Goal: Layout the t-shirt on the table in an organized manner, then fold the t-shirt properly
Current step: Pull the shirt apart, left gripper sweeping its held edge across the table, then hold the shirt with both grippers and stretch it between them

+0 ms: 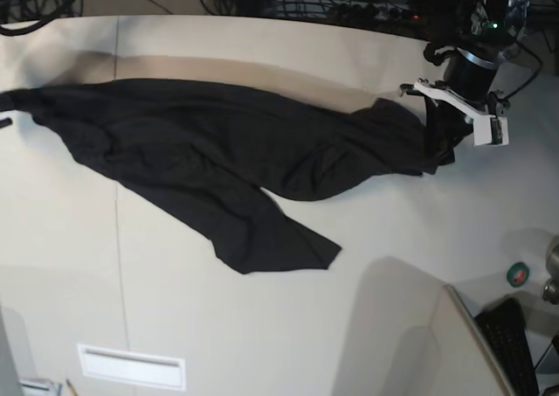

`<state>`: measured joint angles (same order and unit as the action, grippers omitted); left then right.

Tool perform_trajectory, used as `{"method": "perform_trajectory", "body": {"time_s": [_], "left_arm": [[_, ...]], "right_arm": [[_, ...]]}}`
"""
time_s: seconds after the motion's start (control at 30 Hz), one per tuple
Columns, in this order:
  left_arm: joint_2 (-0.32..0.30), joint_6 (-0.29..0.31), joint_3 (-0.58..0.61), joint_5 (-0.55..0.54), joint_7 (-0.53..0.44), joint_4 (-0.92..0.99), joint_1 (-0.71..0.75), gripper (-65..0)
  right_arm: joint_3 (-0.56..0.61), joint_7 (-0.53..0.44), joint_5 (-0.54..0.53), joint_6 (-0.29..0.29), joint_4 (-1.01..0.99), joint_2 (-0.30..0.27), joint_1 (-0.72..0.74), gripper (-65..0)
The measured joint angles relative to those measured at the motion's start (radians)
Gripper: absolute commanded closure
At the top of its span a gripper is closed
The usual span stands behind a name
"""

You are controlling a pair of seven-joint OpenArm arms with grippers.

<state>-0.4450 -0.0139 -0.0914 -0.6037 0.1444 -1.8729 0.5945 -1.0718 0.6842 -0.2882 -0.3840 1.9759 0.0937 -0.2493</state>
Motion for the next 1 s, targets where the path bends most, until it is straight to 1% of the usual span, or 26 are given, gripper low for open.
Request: {"method": "perform_trajectory", "body": {"time_s": [0.07, 0.1, 0.23, 0.27, 0.3, 0.33, 0.4, 0.43, 0.5, 0.57, 0.63, 0.67, 0.7, 0.77, 0.8, 0.83, 0.9, 0.97, 1.0], "left_arm": [[0.003, -0.004, -0.005, -0.002, 0.004, -0.003, -0.05, 0.0], [0.004, -0.015, -0.002, -0.001, 0.011, 0.0, -0.086, 0.0], [0.008, -0.006, 0.04, -0.001, 0.009, 0.0, -0.235, 0.0], [0.008, -0.002, 0.047, -0.002, 0.042, -0.002, -0.274, 0.0], [0.01, 0.005, 0.05, -0.002, 0.104, -0.004, -0.313, 0.0], [0.015, -0.005, 0.051, 0.001, 0.169, -0.002, -0.352, 0.0], [0.053, -0.013, 0.04, 0.006, 0.272, -0.002, -0.415, 0.0], [0.075, -0.011, 0.039, 0.005, 0.295, -0.003, -0.43, 0.0], [0.097, 0.0, 0.039, 0.001, 0.346, -0.004, -0.421, 0.0], [0.096, -0.002, 0.043, 0.002, 0.346, 0.001, -0.37, 0.0], [0.092, -0.015, 0.039, 0.011, 0.355, 0.008, -0.321, 0.0], [0.09, -0.012, 0.039, 0.01, 0.357, 0.01, -0.307, 0.0], [0.09, -0.011, 0.038, 0.008, 0.352, 0.009, -0.294, 0.0], [0.083, 0.0, 0.021, 0.004, 0.341, 0.006, -0.261, 0.0], [0.078, -0.002, 0.011, 0.001, 0.34, 0.006, -0.239, 0.0], [0.075, -0.005, 0.001, 0.002, 0.34, 0.012, -0.218, 0.0], [0.067, -0.005, -0.023, 0.031, 0.348, 0.035, -0.177, 0.0], [0.053, -0.005, -0.033, 0.089, 0.348, 0.056, -0.137, 0.0], [0.054, -0.006, -0.037, 0.122, 0.347, 0.063, -0.118, 0.0]], "right_arm": [[0.013, 0.018, -0.002, 0.0, -0.002, -0.047, 0.048, 0.0], [0.038, 0.02, -0.003, 0.002, -0.003, -0.074, 0.081, 0.0], [0.164, 0.033, -0.022, -0.008, -0.011, -0.145, 0.198, 0.0], [0.192, 0.032, -0.021, -0.01, -0.011, -0.164, 0.226, 0.0], [0.217, 0.039, -0.023, -0.008, -0.012, -0.182, 0.248, 0.0], [0.241, 0.058, -0.02, -0.002, -0.014, -0.202, 0.268, 0.0], [0.288, 0.122, -0.019, -0.002, -0.029, -0.237, 0.295, 0.0], [0.308, 0.172, -0.025, -0.002, -0.039, -0.244, 0.298, 0.0], [0.329, 0.266, -0.022, -0.003, -0.058, -0.238, 0.278, 0.0], [0.359, 0.299, -0.016, 0.0, -0.092, -0.222, 0.215, 0.0], [0.43, 0.308, -0.006, -0.002, -0.116, -0.205, 0.126, 0.0], [0.484, 0.288, -0.01, -0.002, -0.12, -0.204, 0.082, -6.2], [0.536, 0.247, -0.016, 0.0, -0.12, -0.203, 0.047, -14.6], [0.631, 0.141, -0.023, -0.007, -0.121, -0.208, -0.016, -29.1], [0.675, 0.095, -0.024, -0.008, -0.134, -0.21, -0.041, -34.4], [0.715, 0.069, -0.023, -0.008, -0.162, -0.212, -0.057, -36.2], [0.775, 0.032, -0.018, -0.003, -0.246, -0.211, -0.06, -36.0], [0.815, 0.01, -0.02, -0.002, -0.315, -0.211, -0.046, -36.0], [0.828, -0.017, -0.018, -0.002, -0.342, -0.212, -0.031, -36.0]]}}
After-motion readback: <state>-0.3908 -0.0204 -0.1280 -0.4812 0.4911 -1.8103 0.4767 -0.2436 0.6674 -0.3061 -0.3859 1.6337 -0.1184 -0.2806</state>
